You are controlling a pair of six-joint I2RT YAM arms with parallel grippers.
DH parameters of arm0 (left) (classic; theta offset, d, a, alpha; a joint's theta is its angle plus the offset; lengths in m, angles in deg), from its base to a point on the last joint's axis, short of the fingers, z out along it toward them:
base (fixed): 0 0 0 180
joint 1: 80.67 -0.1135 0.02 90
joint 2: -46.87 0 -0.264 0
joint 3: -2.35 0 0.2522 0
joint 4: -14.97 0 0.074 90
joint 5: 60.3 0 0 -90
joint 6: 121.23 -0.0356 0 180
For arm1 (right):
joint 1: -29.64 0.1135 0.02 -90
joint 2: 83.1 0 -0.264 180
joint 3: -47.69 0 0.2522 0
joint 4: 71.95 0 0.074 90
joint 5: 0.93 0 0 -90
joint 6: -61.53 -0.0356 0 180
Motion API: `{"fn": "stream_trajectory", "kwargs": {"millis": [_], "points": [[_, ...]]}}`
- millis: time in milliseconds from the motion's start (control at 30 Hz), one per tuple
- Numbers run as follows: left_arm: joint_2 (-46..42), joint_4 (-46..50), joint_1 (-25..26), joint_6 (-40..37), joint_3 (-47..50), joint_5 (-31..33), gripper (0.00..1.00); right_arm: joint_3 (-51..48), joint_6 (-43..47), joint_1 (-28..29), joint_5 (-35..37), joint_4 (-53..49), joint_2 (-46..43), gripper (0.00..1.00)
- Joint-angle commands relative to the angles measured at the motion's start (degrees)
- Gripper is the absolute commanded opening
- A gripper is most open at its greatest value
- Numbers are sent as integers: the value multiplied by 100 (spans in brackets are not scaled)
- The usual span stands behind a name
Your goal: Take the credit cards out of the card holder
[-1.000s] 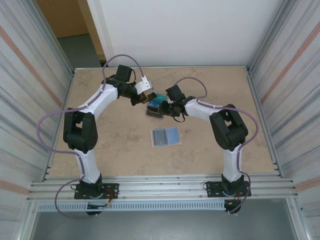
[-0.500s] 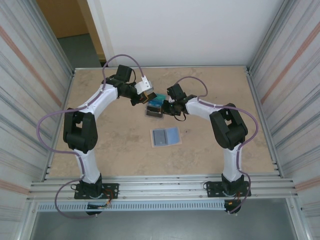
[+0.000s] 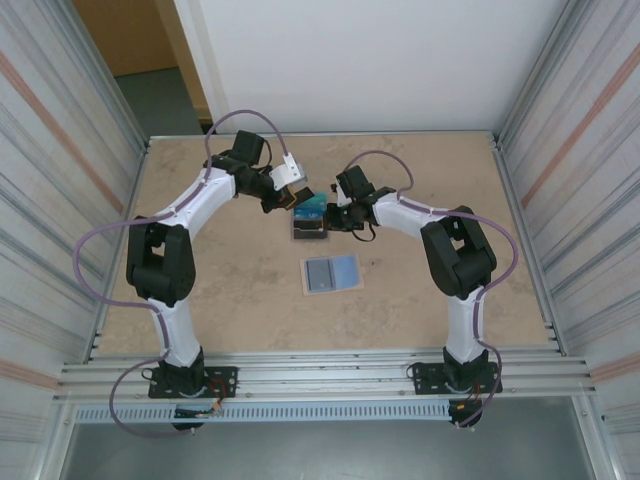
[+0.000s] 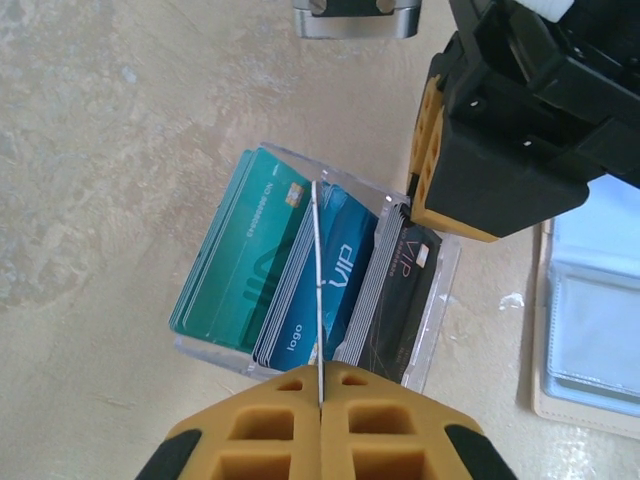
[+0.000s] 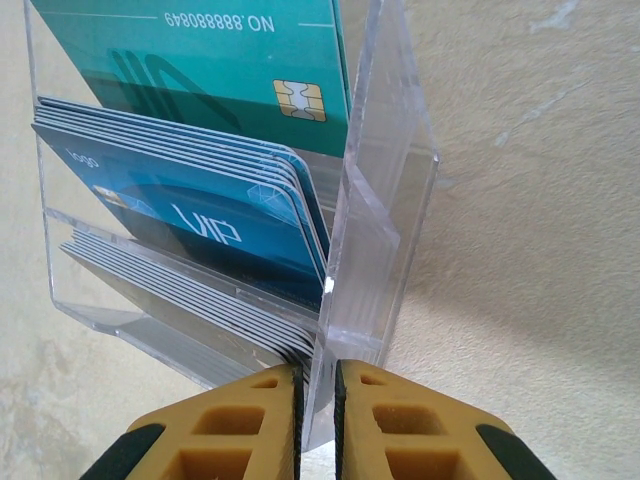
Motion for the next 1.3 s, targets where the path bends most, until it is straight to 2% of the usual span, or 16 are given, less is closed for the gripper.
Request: {"fn": "stream_trajectory", "kwargs": {"millis": [0,533,767,867,967,1133,1267], "points": [[-133,452,-29,-269,-49,-268,0,80,468,46,-284,-416,28,17],[-311,1252,-26,-660,18,-374,0,442,1474,-23,-707,-649,273,17],[-310,1295,-24,-677,18,-349,0,762,1602,-112,-904,-723,502,18],[-299,1251,-28,-615,21,-325,0,811,1570,-121,-949,-763,437,21],[-312,1177,-28,-486,66,-294,0,737,1540,-125,-873,-797,204,29],[-505,1042,-26,-337,205,-348,0,439,1481,-138,-530,-714,-373,38],[-686,947,-27,-313,351,-410,0,75,1288,-232,-198,-572,-795,42]]}}
